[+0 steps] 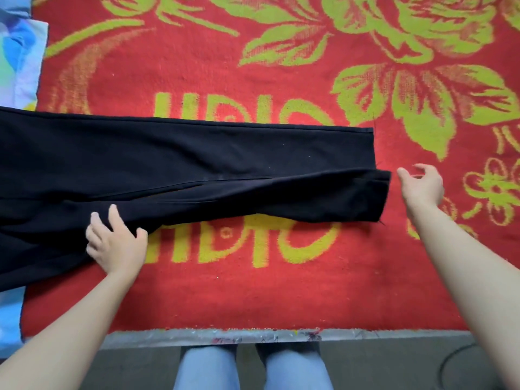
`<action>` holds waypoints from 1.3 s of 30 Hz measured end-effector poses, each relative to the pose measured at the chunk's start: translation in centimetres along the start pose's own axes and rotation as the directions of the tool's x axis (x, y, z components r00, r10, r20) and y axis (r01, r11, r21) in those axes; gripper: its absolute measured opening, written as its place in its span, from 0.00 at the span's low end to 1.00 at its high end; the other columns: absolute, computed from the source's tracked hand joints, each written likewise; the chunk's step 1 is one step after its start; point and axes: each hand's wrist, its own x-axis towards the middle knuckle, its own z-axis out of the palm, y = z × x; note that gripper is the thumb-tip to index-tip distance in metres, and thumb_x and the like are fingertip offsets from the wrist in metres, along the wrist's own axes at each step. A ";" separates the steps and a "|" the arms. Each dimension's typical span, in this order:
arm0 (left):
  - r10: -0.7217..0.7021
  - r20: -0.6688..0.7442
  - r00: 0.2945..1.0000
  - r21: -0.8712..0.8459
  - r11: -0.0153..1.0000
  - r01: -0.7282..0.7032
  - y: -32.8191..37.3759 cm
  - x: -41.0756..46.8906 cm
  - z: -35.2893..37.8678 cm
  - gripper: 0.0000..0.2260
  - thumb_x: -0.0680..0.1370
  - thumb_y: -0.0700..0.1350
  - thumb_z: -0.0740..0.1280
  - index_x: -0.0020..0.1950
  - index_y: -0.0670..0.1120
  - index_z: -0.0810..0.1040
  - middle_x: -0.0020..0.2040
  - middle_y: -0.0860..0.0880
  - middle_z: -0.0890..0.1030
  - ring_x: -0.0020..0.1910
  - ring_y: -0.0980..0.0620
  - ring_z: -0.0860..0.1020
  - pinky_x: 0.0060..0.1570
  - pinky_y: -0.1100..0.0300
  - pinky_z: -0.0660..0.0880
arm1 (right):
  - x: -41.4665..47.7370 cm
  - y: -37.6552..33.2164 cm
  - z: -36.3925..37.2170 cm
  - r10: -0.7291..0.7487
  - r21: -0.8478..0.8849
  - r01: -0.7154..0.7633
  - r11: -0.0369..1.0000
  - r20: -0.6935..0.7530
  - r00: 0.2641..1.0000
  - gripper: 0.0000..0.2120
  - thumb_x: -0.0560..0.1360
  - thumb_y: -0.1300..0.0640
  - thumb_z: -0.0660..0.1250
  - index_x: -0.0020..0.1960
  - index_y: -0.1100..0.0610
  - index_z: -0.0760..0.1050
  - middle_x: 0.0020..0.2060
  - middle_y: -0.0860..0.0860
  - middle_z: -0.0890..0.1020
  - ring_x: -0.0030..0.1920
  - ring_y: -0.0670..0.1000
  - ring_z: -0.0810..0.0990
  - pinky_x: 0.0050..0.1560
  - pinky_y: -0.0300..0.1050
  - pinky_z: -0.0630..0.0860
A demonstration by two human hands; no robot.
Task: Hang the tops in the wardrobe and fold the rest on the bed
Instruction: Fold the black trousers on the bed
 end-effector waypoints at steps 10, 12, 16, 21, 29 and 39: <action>0.123 0.337 0.933 0.152 0.971 -0.183 -0.6 0.7 2.1 0.40 0.73 0.47 0.71 0.78 0.50 0.49 0.77 0.40 0.46 0.70 0.36 0.58 0.63 0.41 0.63 | -3.8 6.6 6.0 0.219 -0.097 -0.200 0.975 0.272 0.937 0.37 0.71 0.52 0.71 0.73 0.60 0.58 0.66 0.61 0.70 0.66 0.61 0.69 0.68 0.56 0.64; 0.146 0.305 0.941 0.175 0.963 -0.205 -0.9 1.1 2.4 0.41 0.72 0.44 0.72 0.77 0.49 0.51 0.77 0.41 0.49 0.69 0.36 0.60 0.61 0.40 0.64 | -3.8 6.4 6.2 0.301 0.094 -0.329 0.940 0.228 0.926 0.28 0.72 0.57 0.70 0.68 0.62 0.65 0.54 0.60 0.78 0.51 0.55 0.81 0.54 0.48 0.76; 0.162 0.301 0.940 0.234 0.943 -0.237 -1.4 1.9 2.7 0.42 0.70 0.42 0.74 0.77 0.49 0.52 0.77 0.44 0.51 0.67 0.37 0.61 0.60 0.40 0.66 | -2.9 5.7 5.6 0.331 0.312 -0.408 0.858 0.271 0.904 0.07 0.76 0.64 0.65 0.40 0.57 0.72 0.29 0.53 0.70 0.17 0.40 0.68 0.18 0.32 0.61; 0.201 0.286 0.937 0.265 0.923 -0.279 -1.4 2.0 2.7 0.46 0.66 0.39 0.76 0.77 0.47 0.52 0.77 0.41 0.50 0.66 0.37 0.61 0.57 0.39 0.67 | -2.5 4.0 2.2 0.309 0.560 -0.443 0.700 0.322 0.895 0.10 0.81 0.59 0.57 0.41 0.54 0.67 0.39 0.49 0.74 0.37 0.47 0.74 0.40 0.42 0.76; 0.307 0.304 0.902 0.362 0.838 -0.408 -0.8 -0.4 2.6 0.38 0.71 0.32 0.67 0.77 0.44 0.53 0.74 0.30 0.49 0.57 0.33 0.69 0.42 0.44 0.71 | -3.4 5.3 0.3 0.505 0.637 -0.520 0.569 0.229 0.832 0.10 0.80 0.66 0.57 0.40 0.59 0.66 0.54 0.59 0.74 0.34 0.49 0.74 0.55 0.56 0.72; 0.748 0.435 0.502 0.215 0.455 -0.864 -5.7 -1.2 -2.3 0.19 0.67 0.44 0.59 0.50 0.40 0.84 0.45 0.39 0.84 0.25 0.44 0.79 0.18 0.57 0.72 | -5.4 8.6 1.4 0.395 0.467 -0.246 0.849 -0.253 0.883 0.03 0.79 0.60 0.57 0.47 0.53 0.65 0.43 0.51 0.72 0.44 0.50 0.68 0.33 0.31 0.65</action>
